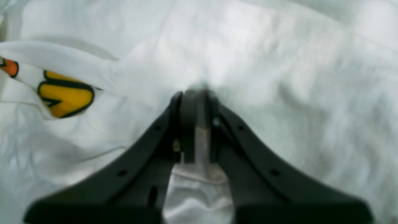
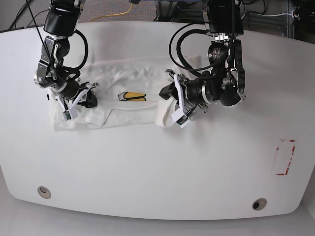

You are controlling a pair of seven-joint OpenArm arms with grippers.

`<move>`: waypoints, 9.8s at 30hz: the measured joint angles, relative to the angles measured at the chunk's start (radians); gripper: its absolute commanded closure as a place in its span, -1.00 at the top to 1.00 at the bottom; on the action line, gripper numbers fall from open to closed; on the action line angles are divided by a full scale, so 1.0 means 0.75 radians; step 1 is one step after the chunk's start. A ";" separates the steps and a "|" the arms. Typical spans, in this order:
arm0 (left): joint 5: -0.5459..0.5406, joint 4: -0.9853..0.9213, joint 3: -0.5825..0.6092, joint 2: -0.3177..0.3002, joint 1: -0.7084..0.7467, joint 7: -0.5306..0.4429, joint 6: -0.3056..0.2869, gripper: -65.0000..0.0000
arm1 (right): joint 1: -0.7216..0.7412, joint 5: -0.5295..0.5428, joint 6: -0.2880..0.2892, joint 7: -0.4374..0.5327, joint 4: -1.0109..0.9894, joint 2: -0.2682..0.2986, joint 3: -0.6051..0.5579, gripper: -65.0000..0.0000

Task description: Layout the t-shirt on the table in an organized manner, then fold the t-shirt properly

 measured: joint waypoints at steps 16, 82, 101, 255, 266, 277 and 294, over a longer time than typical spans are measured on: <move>-0.253 -0.294 0.161 -0.010 -0.077 -0.301 0.069 -0.59 | 0.001 -0.001 0.000 -0.001 0.000 0.001 -0.001 -0.81; -0.123 -0.005 0.434 -0.581 0.087 -0.729 0.211 -0.95 | 0.027 -0.023 -0.013 -0.178 0.446 -0.125 0.006 0.40; -0.113 0.112 -0.090 -0.636 0.225 -0.723 0.145 -0.95 | 0.015 -0.014 -0.002 -0.382 0.571 -0.316 -0.007 0.96; -0.110 0.109 -0.200 -0.535 0.240 -0.710 0.040 -0.94 | 0.199 -0.030 -0.026 -0.412 0.511 -0.240 -0.364 1.00; -0.110 -0.106 -0.198 -0.359 0.056 -0.721 0.044 -0.76 | 0.058 -0.027 -0.016 -0.419 0.722 -0.159 -0.366 1.00; -0.099 -0.221 0.024 -0.439 0.025 -0.719 0.049 -0.77 | -0.037 -0.015 -0.011 -0.413 0.767 -0.154 -0.193 1.00; -0.032 -0.441 0.151 -0.442 -0.001 -0.766 0.172 -0.77 | -0.109 0.279 -0.005 -0.413 0.856 -0.158 0.109 1.00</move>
